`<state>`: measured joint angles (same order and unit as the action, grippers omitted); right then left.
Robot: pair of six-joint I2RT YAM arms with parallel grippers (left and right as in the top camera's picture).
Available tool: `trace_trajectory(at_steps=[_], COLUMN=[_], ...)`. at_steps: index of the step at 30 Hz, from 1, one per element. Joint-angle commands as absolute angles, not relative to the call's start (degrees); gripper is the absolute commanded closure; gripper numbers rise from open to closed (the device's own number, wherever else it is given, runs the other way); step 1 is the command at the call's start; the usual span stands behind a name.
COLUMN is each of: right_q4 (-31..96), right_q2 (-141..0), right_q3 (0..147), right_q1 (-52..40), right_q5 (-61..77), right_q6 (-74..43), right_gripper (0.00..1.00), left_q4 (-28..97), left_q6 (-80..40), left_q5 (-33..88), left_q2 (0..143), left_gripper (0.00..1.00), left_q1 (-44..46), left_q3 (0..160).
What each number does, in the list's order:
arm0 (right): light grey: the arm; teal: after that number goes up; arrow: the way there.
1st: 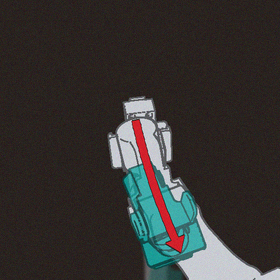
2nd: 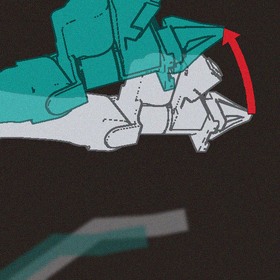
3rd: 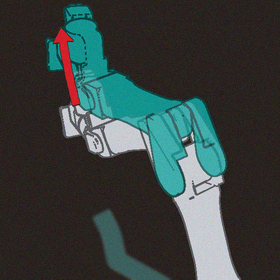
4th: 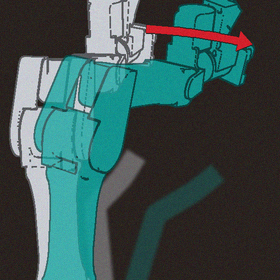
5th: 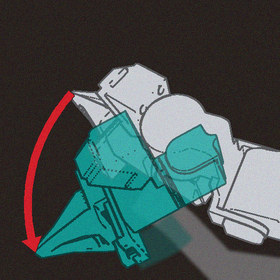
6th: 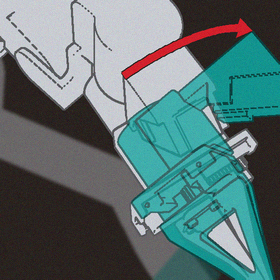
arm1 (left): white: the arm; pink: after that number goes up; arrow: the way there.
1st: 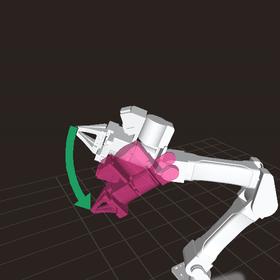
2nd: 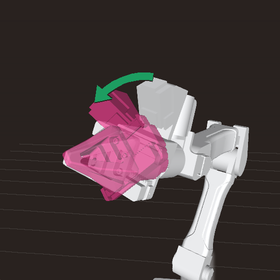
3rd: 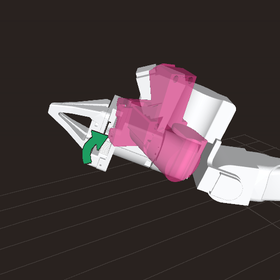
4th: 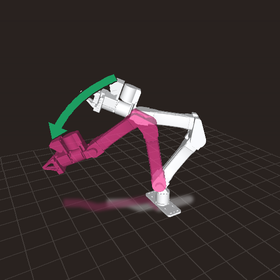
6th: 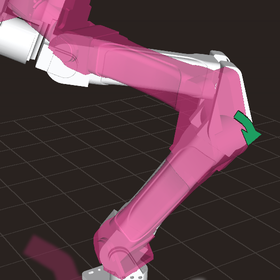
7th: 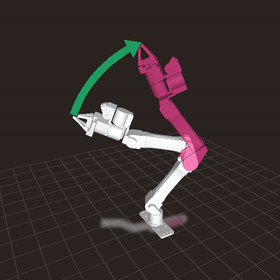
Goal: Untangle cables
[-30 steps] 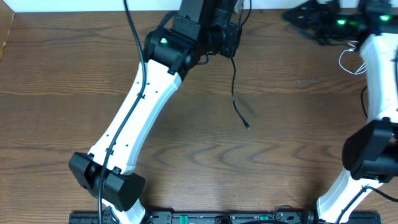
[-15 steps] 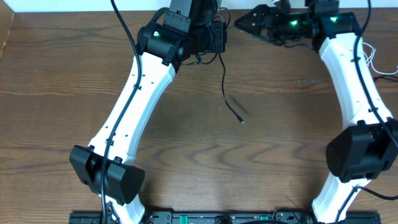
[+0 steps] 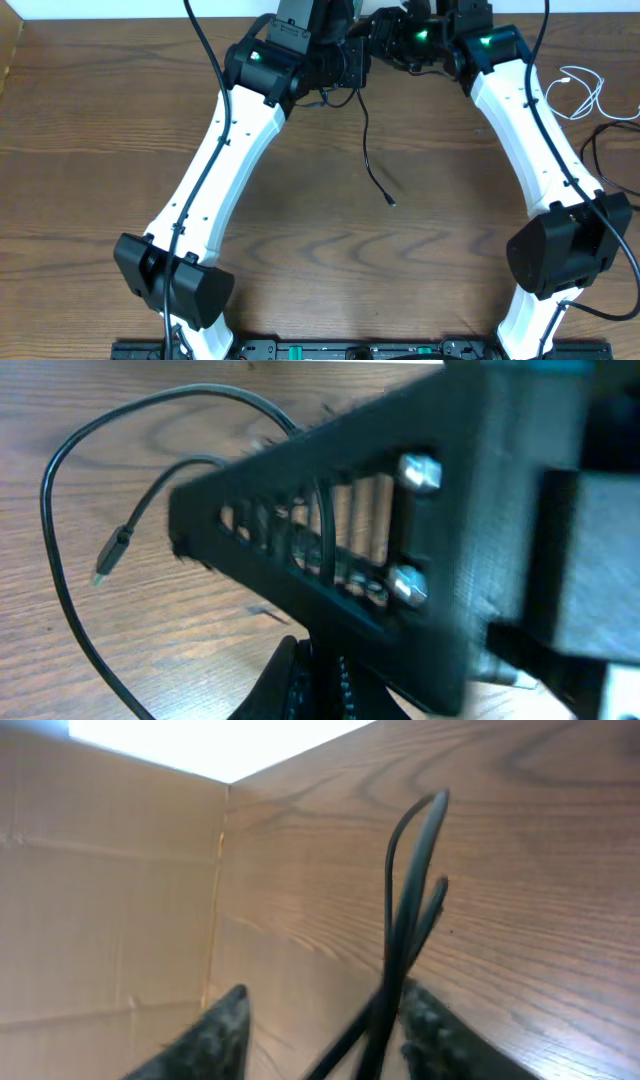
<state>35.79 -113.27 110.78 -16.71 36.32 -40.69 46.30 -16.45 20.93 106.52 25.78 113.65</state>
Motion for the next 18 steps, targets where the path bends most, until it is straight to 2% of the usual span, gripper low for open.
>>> trace_trajectory(at_steps=[1, 6, 14, 15, 16, 18], right_q4=[35.75, 37.01, 37.76, 38.00, 38.28, 39.62], right_q2=[-111.70, -111.70, -111.70, -111.70, -111.66, -111.22], right_q3=[110.76, 110.76, 110.76, 110.76, 110.76, 110.78], right_q1=[-17.96, -17.89, -15.07, -14.28, -13.32, -10.11], right_q5=[33.50, 31.40, 30.96, 30.98, 31.00, 31.00], right_q6=[-43.24, -43.20, -37.91, -36.95, -35.97, -33.04], right_gripper=[0.69, 0.99, 0.99, 0.99, 0.99, 0.99], left_q4=[45.98, 46.00, 46.00, 46.02, 46.00, 46.00], left_q6=[-15.46, -15.46, -15.46, -15.46, -15.46, -15.49], left_q5=[21.82, 21.80, 21.69, 21.30, 20.67, 18.48], left_q2=[107.18, 107.18, 107.18, 107.18, 107.18, 107.18], left_gripper=[0.93, 0.92, 0.91, 0.83, 0.68, 0.55], left_q1=[26.76, 26.81, 26.81, 26.81, 26.81, 26.81], left_q3=[113.47, 113.47, 113.47, 113.47, 113.47, 113.47])
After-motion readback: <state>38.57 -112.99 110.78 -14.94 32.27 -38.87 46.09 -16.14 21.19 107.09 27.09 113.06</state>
